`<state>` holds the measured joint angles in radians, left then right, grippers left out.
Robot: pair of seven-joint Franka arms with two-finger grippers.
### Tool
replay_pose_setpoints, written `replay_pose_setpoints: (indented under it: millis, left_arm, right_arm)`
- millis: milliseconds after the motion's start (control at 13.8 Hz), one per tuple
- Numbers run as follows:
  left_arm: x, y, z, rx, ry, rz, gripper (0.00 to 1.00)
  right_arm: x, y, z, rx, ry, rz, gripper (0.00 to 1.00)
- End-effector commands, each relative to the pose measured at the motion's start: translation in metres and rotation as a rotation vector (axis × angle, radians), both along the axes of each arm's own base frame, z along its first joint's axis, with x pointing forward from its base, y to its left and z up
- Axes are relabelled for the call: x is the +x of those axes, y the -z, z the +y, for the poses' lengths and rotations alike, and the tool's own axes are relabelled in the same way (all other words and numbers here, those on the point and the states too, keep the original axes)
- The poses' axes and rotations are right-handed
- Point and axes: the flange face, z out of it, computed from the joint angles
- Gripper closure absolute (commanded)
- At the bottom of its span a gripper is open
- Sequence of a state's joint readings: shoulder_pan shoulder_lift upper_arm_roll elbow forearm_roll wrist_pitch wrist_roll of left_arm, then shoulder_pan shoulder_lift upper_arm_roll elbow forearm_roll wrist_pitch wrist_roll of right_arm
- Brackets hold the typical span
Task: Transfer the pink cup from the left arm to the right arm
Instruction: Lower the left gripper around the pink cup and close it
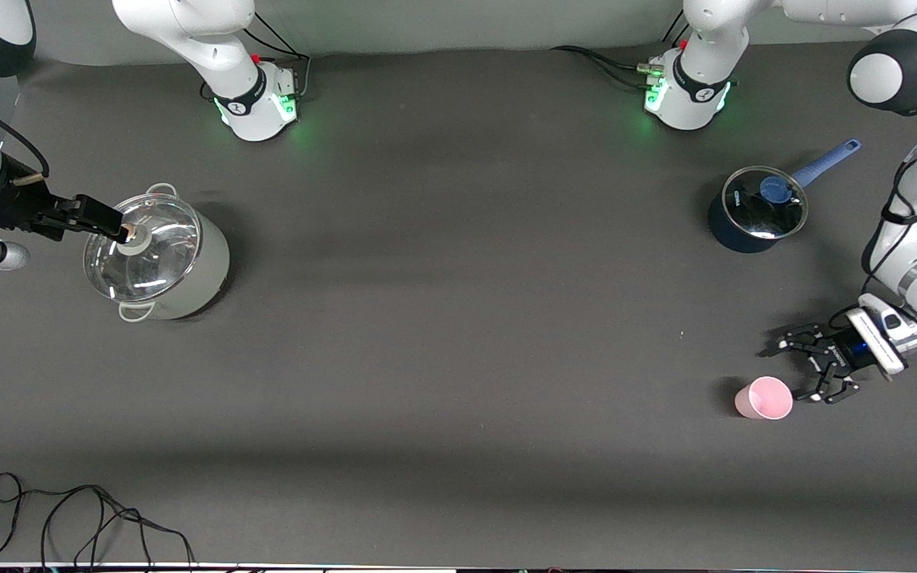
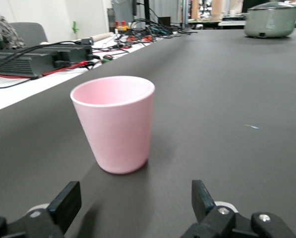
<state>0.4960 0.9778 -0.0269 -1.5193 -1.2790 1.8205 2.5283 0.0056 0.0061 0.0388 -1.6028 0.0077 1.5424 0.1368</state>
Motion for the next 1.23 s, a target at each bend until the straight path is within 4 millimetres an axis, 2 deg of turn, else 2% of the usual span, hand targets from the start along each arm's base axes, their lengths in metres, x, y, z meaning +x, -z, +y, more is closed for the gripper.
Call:
replay_pose_setpoints:
  millis: [0, 362, 434, 723, 940, 1013, 1157]
  left_arm:
    - [0.008, 0.001, -0.030, -0.020, -0.047, -0.018, 0.01]
    - [0.017, 0.005, -0.052, -0.025, -0.092, -0.014, 0.01]
    - [0.015, 0.007, -0.052, -0.023, -0.096, -0.009, 0.04]
    - [0.018, 0.007, -0.060, -0.036, -0.102, -0.010, 0.46]
    - [0.017, 0.007, -0.061, -0.039, -0.105, -0.006, 0.62]
    - [0.018, 0.007, -0.061, -0.043, -0.117, -0.006, 0.71]
    - [0.016, 0.004, -0.071, -0.058, -0.120, 0.018, 0.74]
  right_arm:
    - [-0.003, -0.003, 0.001, 0.019, -0.006, -0.001, 0.00]
    - [-0.004, -0.003, 0.000, 0.018, -0.004, 0.002, 0.00]
    - [-0.004, -0.003, 0.001, 0.018, -0.006, 0.002, 0.00]
    - [-0.004, -0.003, 0.000, 0.018, -0.004, 0.002, 0.00]
    - [-0.005, -0.002, 0.001, 0.018, -0.006, 0.005, 0.00]
    - [-0.004, -0.003, 0.001, 0.018, -0.006, 0.002, 0.00]
    - [-0.005, -0.002, 0.000, 0.018, -0.004, 0.005, 0.00]
